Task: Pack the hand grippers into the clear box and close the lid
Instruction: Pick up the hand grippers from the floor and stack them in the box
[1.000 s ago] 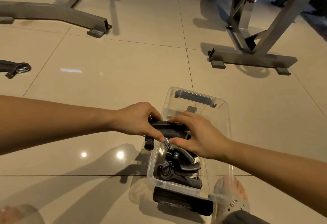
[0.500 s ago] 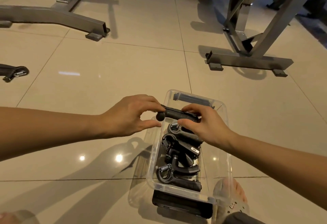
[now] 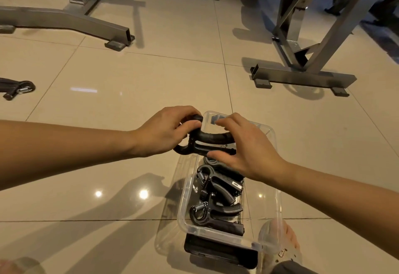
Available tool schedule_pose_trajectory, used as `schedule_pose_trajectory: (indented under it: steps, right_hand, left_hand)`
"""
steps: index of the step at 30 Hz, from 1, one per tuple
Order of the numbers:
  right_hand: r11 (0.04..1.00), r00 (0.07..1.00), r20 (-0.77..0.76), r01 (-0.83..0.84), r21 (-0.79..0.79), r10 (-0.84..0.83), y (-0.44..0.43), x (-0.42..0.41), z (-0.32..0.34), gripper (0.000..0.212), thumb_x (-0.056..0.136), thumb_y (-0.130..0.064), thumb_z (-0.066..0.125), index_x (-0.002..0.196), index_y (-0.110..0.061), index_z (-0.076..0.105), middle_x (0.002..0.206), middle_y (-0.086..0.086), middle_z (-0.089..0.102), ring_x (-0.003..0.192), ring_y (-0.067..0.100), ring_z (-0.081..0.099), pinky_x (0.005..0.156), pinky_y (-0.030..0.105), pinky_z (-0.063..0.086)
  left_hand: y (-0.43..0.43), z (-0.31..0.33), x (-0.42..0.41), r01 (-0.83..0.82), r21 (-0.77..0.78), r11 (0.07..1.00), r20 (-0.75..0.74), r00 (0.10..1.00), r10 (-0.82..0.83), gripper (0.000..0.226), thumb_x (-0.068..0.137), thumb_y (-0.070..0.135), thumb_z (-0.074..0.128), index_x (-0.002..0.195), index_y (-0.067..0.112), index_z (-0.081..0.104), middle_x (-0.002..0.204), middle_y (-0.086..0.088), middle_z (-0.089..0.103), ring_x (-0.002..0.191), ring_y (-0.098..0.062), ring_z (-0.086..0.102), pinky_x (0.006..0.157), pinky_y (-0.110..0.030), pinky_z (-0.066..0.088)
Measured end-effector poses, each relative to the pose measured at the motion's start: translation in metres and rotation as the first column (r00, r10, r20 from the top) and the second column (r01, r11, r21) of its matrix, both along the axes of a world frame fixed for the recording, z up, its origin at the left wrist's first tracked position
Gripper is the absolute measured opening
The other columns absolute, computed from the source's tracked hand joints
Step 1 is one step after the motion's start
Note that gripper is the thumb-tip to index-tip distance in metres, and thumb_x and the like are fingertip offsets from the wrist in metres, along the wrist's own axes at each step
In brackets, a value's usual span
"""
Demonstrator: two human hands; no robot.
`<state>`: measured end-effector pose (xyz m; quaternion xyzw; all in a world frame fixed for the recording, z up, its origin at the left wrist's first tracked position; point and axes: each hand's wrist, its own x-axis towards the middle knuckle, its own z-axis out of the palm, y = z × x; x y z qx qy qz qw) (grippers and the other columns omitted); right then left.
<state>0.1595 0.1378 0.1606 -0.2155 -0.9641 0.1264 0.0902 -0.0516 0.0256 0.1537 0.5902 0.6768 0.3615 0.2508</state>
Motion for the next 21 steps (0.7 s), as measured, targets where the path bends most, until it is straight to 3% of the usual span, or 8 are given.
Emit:
schedule_pose_trajectory:
  steps: [3,6,8,13,15,18,21]
  right_hand:
    - [0.975,0.996,0.06,-0.083,0.205,0.072,-0.004,-0.001,0.0,0.07,0.08,-0.063,0.068,0.135,-0.021,0.053,0.124,0.0,0.054,0.114,0.018,0.051,0.099,0.038,0.043]
    - [0.949,0.993,0.063,-0.116,0.294,0.102,-0.004,0.0,-0.002,0.066,0.081,-0.065,0.065,0.13,-0.021,0.056,0.121,-0.001,0.055,0.112,0.019,0.05,0.098,0.039,0.041]
    - [0.937,0.989,0.088,-0.139,0.32,0.117,-0.004,0.001,-0.002,0.066,0.082,-0.064,0.063,0.129,-0.02,0.056,0.12,0.0,0.056,0.111,0.02,0.051,0.098,0.041,0.042]
    - [0.961,0.982,0.151,-0.145,0.237,0.111,-0.006,0.006,-0.007,0.062,0.081,-0.06,0.065,0.126,-0.018,0.058,0.115,-0.002,0.056,0.099,0.018,0.054,0.079,0.035,0.052]
    - [0.978,0.985,0.15,-0.112,0.175,0.086,-0.006,0.01,-0.011,0.06,0.082,-0.059,0.066,0.127,-0.019,0.057,0.116,-0.004,0.054,0.097,0.016,0.055,0.076,0.034,0.054]
    - [0.992,0.986,0.164,-0.058,0.11,0.039,-0.003,0.019,-0.019,0.063,0.084,-0.061,0.064,0.132,-0.022,0.054,0.12,-0.006,0.051,0.1,0.013,0.055,0.079,0.032,0.055]
    - [0.999,0.983,0.181,-0.01,0.033,0.004,-0.002,0.028,-0.031,0.064,0.085,-0.063,0.064,0.132,-0.022,0.054,0.118,-0.006,0.05,0.098,0.013,0.056,0.079,0.03,0.054]
  left_hand:
    - [0.005,0.004,0.003,-0.05,-0.049,0.998,0.093,0.994,0.055,0.018,0.104,0.025,0.051,0.104,0.018,0.069,0.087,0.0,0.069,0.07,-0.011,0.06,0.069,-0.032,0.05]
    - [0.008,0.006,0.004,-0.064,-0.099,0.993,0.158,0.984,0.079,0.02,0.104,0.025,0.052,0.104,0.018,0.07,0.093,-0.006,0.072,0.086,-0.027,0.064,0.076,-0.041,0.051]
    - [0.007,0.005,0.004,-0.059,-0.123,0.991,0.18,0.98,0.081,0.02,0.104,0.025,0.052,0.104,0.018,0.071,0.094,-0.003,0.073,0.091,-0.026,0.065,0.078,-0.038,0.052]
    - [0.007,-0.001,0.005,-0.008,-0.15,0.989,0.211,0.977,0.04,0.019,0.101,0.023,0.058,0.114,0.018,0.07,0.097,0.002,0.074,0.093,-0.018,0.068,0.09,-0.039,0.054]
    - [0.005,-0.006,0.004,0.029,-0.166,0.986,0.193,0.981,0.004,0.032,0.095,0.021,0.067,0.127,0.02,0.064,0.095,0.002,0.072,0.086,-0.013,0.066,0.089,-0.04,0.056]
    - [-0.001,-0.018,-0.002,0.088,-0.186,0.979,0.075,0.994,-0.075,0.059,0.088,0.023,0.076,0.142,0.026,0.051,0.098,0.007,0.068,0.086,-0.01,0.065,0.087,-0.04,0.055]
    - [-0.013,-0.029,-0.008,0.159,-0.236,0.959,-0.092,0.978,-0.185,0.071,0.084,0.042,0.078,0.145,0.034,0.043,0.108,0.016,0.064,0.095,-0.004,0.061,0.089,-0.035,0.054]
